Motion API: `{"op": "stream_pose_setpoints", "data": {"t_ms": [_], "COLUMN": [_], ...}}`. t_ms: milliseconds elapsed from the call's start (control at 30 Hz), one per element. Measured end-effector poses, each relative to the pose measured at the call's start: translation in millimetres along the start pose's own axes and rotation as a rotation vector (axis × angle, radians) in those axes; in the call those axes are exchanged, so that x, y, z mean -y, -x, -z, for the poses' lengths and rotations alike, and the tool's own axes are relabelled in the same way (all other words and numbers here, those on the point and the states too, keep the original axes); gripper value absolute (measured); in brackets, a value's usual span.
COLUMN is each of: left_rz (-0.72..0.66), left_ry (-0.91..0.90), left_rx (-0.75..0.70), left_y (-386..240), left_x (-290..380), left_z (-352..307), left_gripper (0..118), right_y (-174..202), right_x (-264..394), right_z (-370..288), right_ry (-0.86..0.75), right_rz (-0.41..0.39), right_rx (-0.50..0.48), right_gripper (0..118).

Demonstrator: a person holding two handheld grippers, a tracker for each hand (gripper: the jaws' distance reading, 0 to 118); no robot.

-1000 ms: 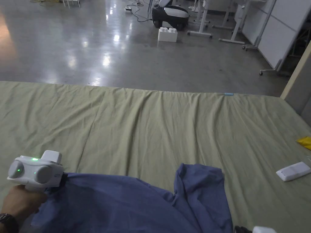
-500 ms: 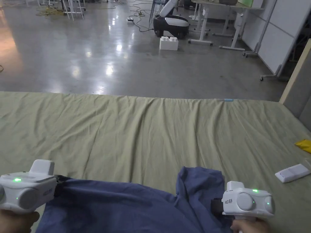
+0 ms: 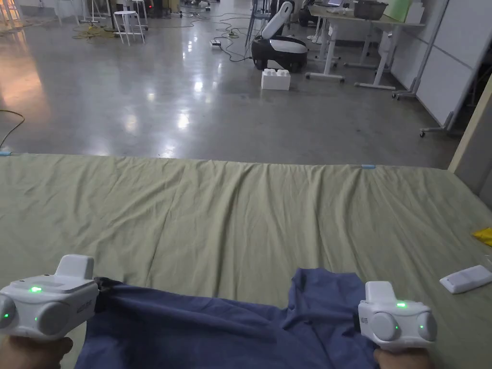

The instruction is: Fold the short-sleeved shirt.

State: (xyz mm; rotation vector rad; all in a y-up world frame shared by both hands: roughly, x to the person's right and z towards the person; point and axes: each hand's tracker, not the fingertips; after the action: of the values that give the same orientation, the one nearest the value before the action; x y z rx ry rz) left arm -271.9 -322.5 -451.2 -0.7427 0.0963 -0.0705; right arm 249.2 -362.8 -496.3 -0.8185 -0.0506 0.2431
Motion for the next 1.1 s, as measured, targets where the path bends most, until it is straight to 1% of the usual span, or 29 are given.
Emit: {"op": "stream_pose_setpoints", "data": {"t_ms": [67,167,200,267,333,400,433,533,633,667,700,767,867,900,1033,1067,1100], "left_rz": [-0.003,-0.016,-0.019,-0.027,-0.03,-0.031,-0.034,-0.054,-0.076,-0.068,-0.057,-0.05,-0.079,-0.079,-0.092,-0.104,-0.108], "left_ry": [-0.021,-0.055,-0.067,-0.094,-0.122,-0.147,-0.162,-0.213,-0.264,-0.277,-0.293,-0.322,-0.367,-0.378,-0.42,-0.435,-0.443], "left_rx": [-0.001,-0.004,-0.004,-0.011,-0.01,-0.019,-0.022,-0.027,-0.026,-0.03,-0.037,-0.05,-0.044,-0.047,-0.055,-0.05,-0.049], "left_y": [-0.3,6.1,1.6,2.0,7.4,7.0,10.2,10.7,16.5,14.0,25.1,31.8,42.4,45.4,53.5,56.7,57.3], "left_x": [-7.0,-17.5,-12.0,-13.1,-29.6,-34.6,-49.9,-71.0,-90.9,-100.2,-111.1,-127.2,-148.8,-157.5,-184.0,-193.4,-197.1], "left_z": [-13.2,-33.9,-20.4,-20.7,-50.8,-50.3,-95.2,-142.0,-167.5,-181.7,-185.2,-196.7,-224.1,-229.4,-255.3,-260.8,-268.1], "left_gripper": [5,5,5,5,5,5,5,5,5,5,5,5,5,5,5,5,5], "right_y": [-12.1,-30.2,-33.7,-45.3,-54.1,-59.9,-63.5,-72.1,-79.2,-81.5,-83.8,-87.4,-93.6,-95.9,-99.4,-98.4,-98.2], "right_x": [-7.9,-25.3,-30.2,-41.7,-51.6,-60.7,-65.5,-80.8,-97.5,-104.1,-110.5,-123.1,-144.6,-150.6,-179.6,-183.8,-192.0], "right_z": [-14.9,-42.8,-51.6,-75.2,-98.3,-121.5,-135.4,-171.8,-209.6,-222.1,-232.4,-253.9,-281.0,-287.1,-314.3,-324.3,-332.1], "right_ry": [-0.016,-0.072,-0.104,-0.147,-0.194,-0.244,-0.283,-0.356,-0.448,-0.476,-0.505,-0.544,-0.635,-0.613,-0.687,-0.698,-0.72], "right_rz": [0.041,0.077,0.068,0.078,0.087,0.065,0.06,0.061,0.077,0.075,0.084,0.084,0.066,0.096,0.073,0.084,0.068], "right_rx": [-0.028,-0.015,-0.002,-0.001,-0.012,0.002,0.003,0.0,-0.005,-0.004,-0.01,-0.005,0.017,0.005,0.027,0.028,0.038], "right_gripper": [0,0,0,0,0,0,0,0,0,0,0,0,0,0,0,0,0]}}
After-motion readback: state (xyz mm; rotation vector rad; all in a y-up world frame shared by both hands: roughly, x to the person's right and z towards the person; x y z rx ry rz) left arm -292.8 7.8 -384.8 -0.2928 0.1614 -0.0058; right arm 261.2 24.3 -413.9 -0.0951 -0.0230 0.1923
